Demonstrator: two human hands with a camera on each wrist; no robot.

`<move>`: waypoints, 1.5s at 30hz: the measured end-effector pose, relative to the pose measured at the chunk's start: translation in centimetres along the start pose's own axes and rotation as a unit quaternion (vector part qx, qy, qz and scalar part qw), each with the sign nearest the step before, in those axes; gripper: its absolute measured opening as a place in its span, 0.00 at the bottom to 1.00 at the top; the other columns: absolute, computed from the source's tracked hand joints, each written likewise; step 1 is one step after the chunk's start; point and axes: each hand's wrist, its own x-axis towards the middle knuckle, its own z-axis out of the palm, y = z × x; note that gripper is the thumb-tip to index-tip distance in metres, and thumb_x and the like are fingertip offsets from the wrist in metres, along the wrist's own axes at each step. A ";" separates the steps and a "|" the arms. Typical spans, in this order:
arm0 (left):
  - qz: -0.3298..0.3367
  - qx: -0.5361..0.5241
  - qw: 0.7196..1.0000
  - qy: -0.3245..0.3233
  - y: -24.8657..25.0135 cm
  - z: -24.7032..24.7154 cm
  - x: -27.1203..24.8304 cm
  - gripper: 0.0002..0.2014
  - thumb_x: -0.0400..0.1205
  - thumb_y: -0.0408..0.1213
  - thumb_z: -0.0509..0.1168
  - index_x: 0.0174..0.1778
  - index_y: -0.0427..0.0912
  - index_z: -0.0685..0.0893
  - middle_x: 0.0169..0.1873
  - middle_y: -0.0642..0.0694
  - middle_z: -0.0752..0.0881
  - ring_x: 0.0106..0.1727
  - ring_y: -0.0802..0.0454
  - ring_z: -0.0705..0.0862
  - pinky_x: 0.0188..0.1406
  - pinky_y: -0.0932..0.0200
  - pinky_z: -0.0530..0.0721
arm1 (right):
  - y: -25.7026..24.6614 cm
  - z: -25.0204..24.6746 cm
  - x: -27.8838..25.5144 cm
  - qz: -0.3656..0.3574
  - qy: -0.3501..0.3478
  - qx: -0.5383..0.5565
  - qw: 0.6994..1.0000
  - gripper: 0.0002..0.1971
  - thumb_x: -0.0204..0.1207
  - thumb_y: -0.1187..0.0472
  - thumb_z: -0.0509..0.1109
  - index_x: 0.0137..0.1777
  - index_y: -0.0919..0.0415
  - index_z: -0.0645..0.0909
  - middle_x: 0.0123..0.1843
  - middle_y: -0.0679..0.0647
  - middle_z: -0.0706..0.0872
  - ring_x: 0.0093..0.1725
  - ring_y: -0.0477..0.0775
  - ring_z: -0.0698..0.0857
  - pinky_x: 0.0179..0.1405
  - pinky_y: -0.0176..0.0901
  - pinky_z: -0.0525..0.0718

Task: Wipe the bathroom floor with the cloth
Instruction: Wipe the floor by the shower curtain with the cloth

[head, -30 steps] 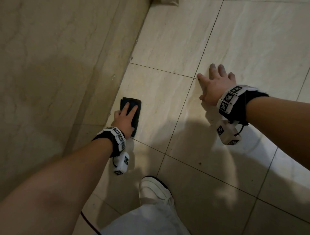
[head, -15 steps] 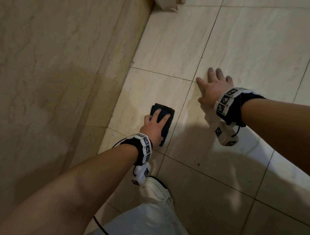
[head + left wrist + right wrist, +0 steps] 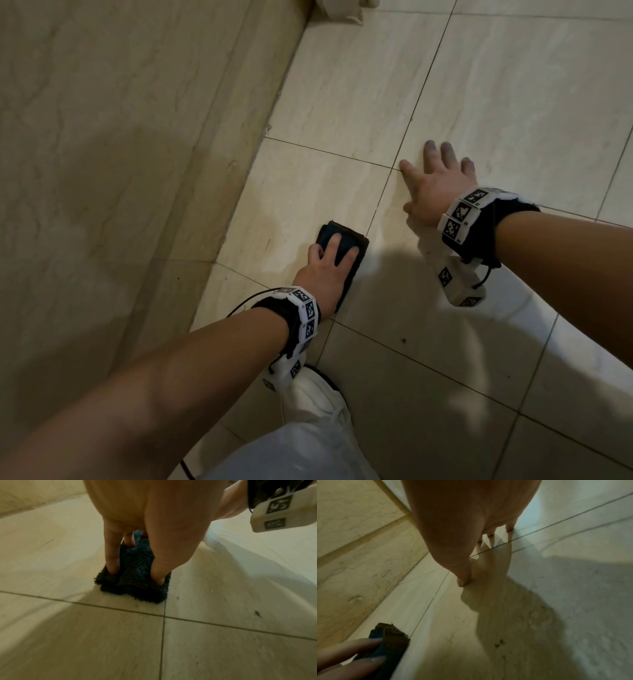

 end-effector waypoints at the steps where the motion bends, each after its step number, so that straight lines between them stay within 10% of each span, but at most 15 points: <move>1: -0.002 -0.003 1.000 0.000 0.1 0.0 0.0 0.45 0.77 0.31 0.69 0.85 0.53 0.50 0.83 0.41 0.42 0.74 0.35 0.59 0.50 0.49 0.85 | 0.1 0.1 0.0 -0.002 0.002 0.000 1.000 0.41 0.81 0.44 0.67 0.86 0.42 0.46 0.88 0.60 0.35 0.86 0.67 0.36 0.83 0.72 0.46; 19: -0.096 -0.035 0.994 -0.037 -9.4 1.0 0.1 0.49 0.78 0.34 0.73 0.86 0.56 0.45 0.85 0.48 0.36 0.81 0.36 0.51 0.63 0.43 0.83 | 0.4 0.2 -0.2 -0.013 0.023 -0.007 1.000 0.40 0.81 0.42 0.65 0.86 0.42 0.46 0.88 0.59 0.36 0.86 0.66 0.37 0.83 0.70 0.47; 26: -0.136 -0.078 0.986 -0.047 -14.0 0.5 2.1 0.49 0.79 0.32 0.72 0.86 0.58 0.45 0.85 0.52 0.35 0.82 0.37 0.52 0.78 0.45 0.67 | 0.4 0.6 0.0 -0.006 0.023 -0.012 1.000 0.40 0.80 0.41 0.66 0.85 0.40 0.46 0.88 0.58 0.37 0.86 0.65 0.37 0.80 0.78 0.46; 45: -0.096 -0.016 0.995 -0.028 -14.6 -5.7 10.4 0.48 0.81 0.35 0.70 0.86 0.57 0.42 0.86 0.48 0.37 0.82 0.34 0.53 0.74 0.38 0.72 | 0.0 0.9 0.5 0.004 0.005 -0.002 1.000 0.40 0.83 0.44 0.63 0.85 0.38 0.40 0.87 0.56 0.28 0.85 0.65 0.29 0.78 0.80 0.38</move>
